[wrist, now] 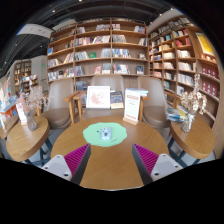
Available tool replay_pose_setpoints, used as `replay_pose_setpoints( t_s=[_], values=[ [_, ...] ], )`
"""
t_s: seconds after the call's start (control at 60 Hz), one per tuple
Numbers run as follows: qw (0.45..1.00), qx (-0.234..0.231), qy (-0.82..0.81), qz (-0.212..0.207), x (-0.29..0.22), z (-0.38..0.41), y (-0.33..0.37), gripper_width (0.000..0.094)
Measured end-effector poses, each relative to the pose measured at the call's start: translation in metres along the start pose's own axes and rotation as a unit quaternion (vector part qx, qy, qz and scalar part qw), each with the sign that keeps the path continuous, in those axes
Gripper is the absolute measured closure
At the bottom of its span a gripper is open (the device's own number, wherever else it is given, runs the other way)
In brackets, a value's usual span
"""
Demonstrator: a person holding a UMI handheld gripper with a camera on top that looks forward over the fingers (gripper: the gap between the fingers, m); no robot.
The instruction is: Arrange mouse
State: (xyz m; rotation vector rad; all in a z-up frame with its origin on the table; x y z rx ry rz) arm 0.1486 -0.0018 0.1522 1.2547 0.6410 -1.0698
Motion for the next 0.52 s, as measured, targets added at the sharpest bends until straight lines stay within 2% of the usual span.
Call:
replay_pose_setpoints(
  t_s=[0.217, 0.517],
  values=[
    [1.0, 0.007, -0.002, -0.004, 0.041, -0.03, 0.076, 0.0076],
    [1.0, 0.013, 0.018, -0.015, 0.055, -0.046, 0.101, 0.0074]
  ],
)
Point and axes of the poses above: the point between the fingertips, and its own axes, seen from behind it with the camera up: z to the left, x down, y backward, against the way the camera looks, the point moved 2 cm from there along y, backward, against the way the camera looks, and after that the axes turned 15 degrees about -y, right-handed, at the moved point
